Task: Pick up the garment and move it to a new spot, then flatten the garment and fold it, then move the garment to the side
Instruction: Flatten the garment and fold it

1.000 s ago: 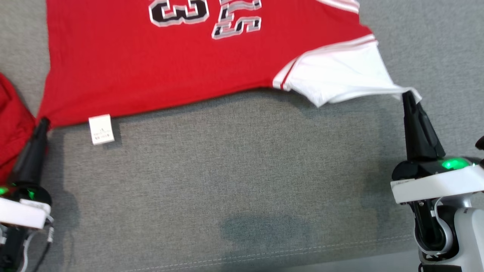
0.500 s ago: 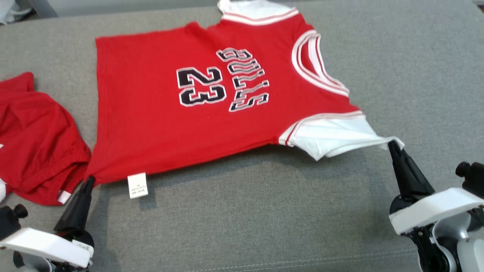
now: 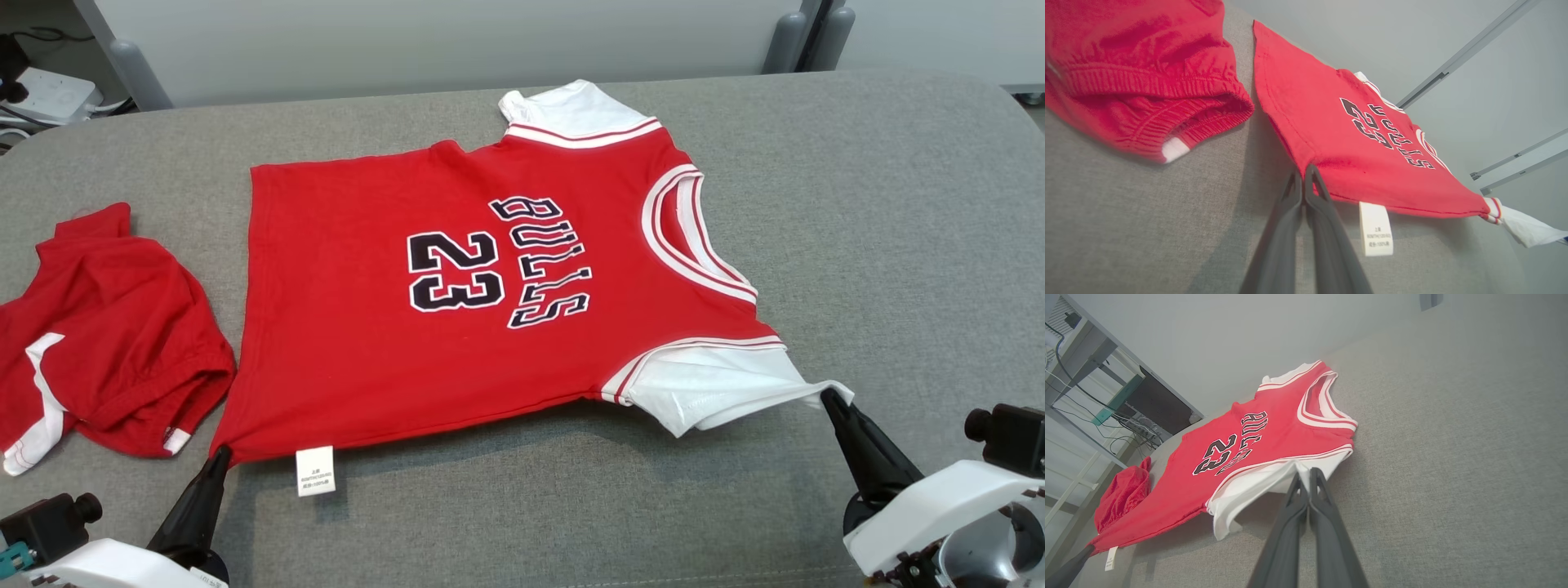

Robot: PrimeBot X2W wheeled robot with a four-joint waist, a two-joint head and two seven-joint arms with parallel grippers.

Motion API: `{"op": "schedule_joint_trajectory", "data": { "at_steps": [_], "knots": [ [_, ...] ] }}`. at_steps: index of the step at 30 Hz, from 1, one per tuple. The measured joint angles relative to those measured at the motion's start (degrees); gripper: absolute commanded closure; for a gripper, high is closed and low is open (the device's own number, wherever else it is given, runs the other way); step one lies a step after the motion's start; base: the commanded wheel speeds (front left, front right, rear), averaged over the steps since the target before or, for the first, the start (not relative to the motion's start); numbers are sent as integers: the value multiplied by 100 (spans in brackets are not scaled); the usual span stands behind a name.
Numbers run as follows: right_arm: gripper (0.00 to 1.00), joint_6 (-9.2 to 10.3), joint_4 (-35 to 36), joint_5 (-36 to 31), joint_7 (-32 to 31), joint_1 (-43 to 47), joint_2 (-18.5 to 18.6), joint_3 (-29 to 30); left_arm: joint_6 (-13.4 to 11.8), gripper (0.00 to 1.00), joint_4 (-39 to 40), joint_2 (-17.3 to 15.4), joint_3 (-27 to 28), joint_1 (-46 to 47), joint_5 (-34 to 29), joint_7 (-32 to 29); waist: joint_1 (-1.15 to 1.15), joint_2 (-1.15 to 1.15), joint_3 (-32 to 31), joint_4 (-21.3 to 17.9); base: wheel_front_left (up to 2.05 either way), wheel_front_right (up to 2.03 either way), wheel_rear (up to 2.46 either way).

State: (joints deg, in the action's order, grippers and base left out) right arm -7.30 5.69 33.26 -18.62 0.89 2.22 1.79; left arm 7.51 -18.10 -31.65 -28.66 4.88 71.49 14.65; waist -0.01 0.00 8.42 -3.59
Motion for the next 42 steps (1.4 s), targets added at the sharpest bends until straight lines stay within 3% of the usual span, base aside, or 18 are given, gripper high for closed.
{"op": "schedule_joint_trajectory", "data": {
  "at_steps": [15,16,17,18,19,26,36,42],
  "knots": [
    [100,1,66,35,-157,464,-2,-385,0,98,-131,-16,-40,2,-91,0,0,0,280,-76,0,0,0],
    [100,1,64,13,-174,471,-2,-380,0,64,-143,-14,-49,2,-100,0,0,0,271,-83,0,0,0],
    [93,1,62,-42,-181,470,-3,-359,0,25,-146,-12,-64,2,-132,0,0,0,262,-87,0,0,0],
    [44,1,44,-112,-180,469,-3,-335,0,0,-159,-9,-82,2,-160,0,0,0,252,-87,0,0,0],
    [0,1,18,-185,-180,468,-2,-315,0,0,-179,-1,-108,2,-192,0,0,0,241,-82,0,0,0],
    [0,1,-148,-680,267,415,-4,-31,0,0,-313,63,8,1,-704,0,1,0,141,23,0,0,0],
    [0,1,-758,-1792,2035,-93,-3,141,0,0,-375,737,1638,-215,-2236,1,0,0,-204,154,0,0,0],
    [0,1,-1270,-2020,2603,-246,-2,91,0,0,-233,1072,2084,-392,-2873,0,0,0,-441,206,0,0,0]
  ]
}}
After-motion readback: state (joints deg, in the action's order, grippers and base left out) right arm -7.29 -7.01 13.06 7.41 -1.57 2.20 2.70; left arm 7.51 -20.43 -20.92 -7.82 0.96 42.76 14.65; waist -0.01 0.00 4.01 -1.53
